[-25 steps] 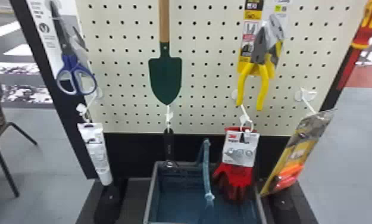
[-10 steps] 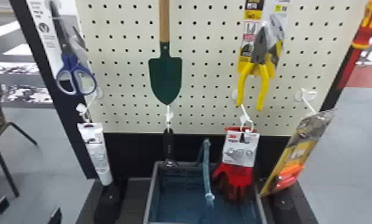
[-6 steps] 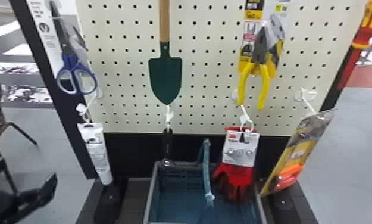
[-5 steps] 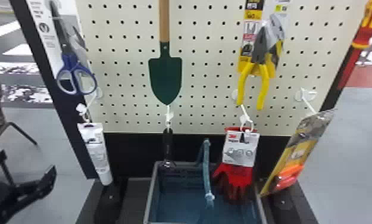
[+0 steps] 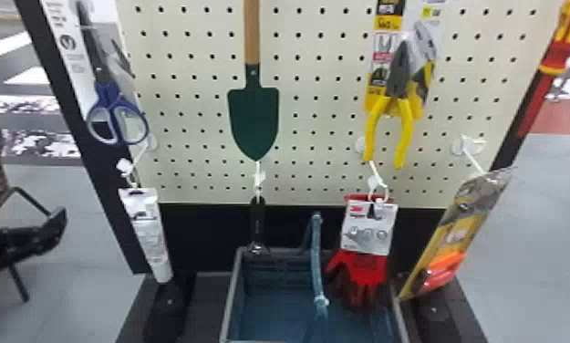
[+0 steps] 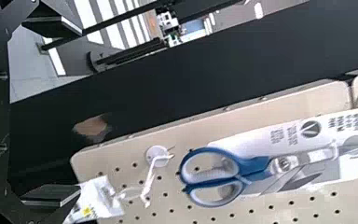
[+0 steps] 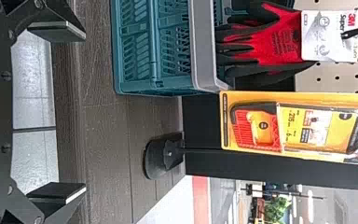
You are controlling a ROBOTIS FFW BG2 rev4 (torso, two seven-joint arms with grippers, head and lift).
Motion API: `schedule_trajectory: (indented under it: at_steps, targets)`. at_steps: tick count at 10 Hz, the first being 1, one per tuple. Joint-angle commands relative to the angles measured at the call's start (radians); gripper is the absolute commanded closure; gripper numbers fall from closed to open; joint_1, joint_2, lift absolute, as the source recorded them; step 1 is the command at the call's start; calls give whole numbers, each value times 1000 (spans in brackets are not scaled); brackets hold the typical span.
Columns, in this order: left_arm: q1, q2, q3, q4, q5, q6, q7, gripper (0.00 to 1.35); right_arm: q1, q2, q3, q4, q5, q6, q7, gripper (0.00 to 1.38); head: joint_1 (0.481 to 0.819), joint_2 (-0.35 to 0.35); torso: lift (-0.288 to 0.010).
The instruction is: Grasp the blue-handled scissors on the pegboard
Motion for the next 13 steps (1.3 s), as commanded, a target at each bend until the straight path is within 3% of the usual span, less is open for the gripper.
schedule_trajectory:
  at_steps: [1,3,5,7,10,12,13]
  targets:
    - [-66,31,17,7,1,49,-31,116,-2,2,0,1,0,1,4,157,549,0,-100]
    - [-113,80,18,63,108,95,-52,121,-6,2,0,6,0,1,9,157,549,0,-100]
    - [-180,111,4,83,125,147,-80,121,-4,0,0,8,0,1,10,157,549,0,-100]
    - [-279,173,-17,183,150,173,-138,121,-8,0,0,8,0,1,16,157,549,0,-100]
    - [-384,225,-14,304,151,198,-192,121,-11,0,0,8,0,1,20,157,549,0,-100]
    - [-452,266,-22,385,240,216,-227,121,-11,0,0,10,0,1,21,157,549,0,-100]
    - [-493,288,-36,387,230,233,-249,121,-13,0,0,10,-2,1,23,157,549,0,-100]
